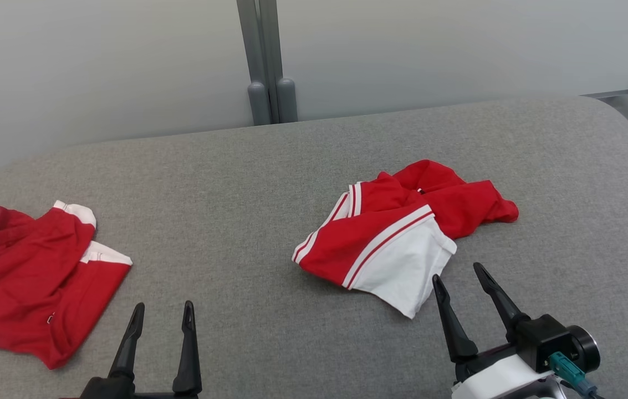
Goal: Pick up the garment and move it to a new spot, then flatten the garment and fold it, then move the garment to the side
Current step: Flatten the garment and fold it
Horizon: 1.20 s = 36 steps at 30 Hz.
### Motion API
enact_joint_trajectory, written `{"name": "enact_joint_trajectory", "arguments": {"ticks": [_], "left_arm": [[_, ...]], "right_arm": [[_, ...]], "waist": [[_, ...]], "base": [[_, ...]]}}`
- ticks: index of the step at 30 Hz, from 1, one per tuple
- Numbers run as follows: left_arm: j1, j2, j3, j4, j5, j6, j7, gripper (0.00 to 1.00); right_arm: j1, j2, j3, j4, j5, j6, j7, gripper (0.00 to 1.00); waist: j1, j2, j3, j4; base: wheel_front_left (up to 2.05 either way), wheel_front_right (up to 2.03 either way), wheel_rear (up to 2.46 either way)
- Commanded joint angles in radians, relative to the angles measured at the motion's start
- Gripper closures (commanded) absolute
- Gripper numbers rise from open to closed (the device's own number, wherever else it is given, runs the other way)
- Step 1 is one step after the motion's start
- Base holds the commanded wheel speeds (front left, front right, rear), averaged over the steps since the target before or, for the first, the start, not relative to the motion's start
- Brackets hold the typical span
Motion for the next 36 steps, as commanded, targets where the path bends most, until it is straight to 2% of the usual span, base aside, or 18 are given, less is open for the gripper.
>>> {"name": "enact_joint_trajectory", "arguments": {"ticks": [1,20,28,32,36], "left_arm": [[-0.015,0.001,0.000,0.002,0.005,0.004,0.001,0.00],[-0.026,0.001,-0.021,0.032,0.012,-0.006,0.001,0.00],[-0.100,0.001,-0.099,0.136,-0.011,-0.082,0.001,0.00],[-0.198,0.002,-0.171,0.251,-0.124,-0.109,0.001,0.00],[-0.319,0.002,-0.253,0.368,-0.229,-0.117,0.001,0.00]], "right_arm": [[-0.008,-0.002,0.001,0.003,-0.007,-0.002,0.000,0.00],[-0.015,-0.002,0.001,-0.003,-0.019,-0.002,0.000,0.00],[-0.040,-0.002,0.012,-0.008,-0.042,-0.002,0.000,0.00],[-0.087,-0.002,0.023,-0.013,-0.050,-0.002,0.000,0.00],[-0.143,-0.002,0.030,-0.022,-0.053,-0.002,0.000,0.00]], "waist": [[0.0000,0.0000,0.000,0.000],[0.0000,0.0000,0.023,-0.008],[0.0000,0.0000,0.095,0.004],[0.0000,0.0000,0.167,-0.004],[0.0000,0.0000,0.239,-0.023]], "base": [[0.00,0.00,0.00],[0.00,0.00,0.00],[0.00,0.00,0.00],[0.00,0.00,0.00],[0.00,0.00,0.00]]}}
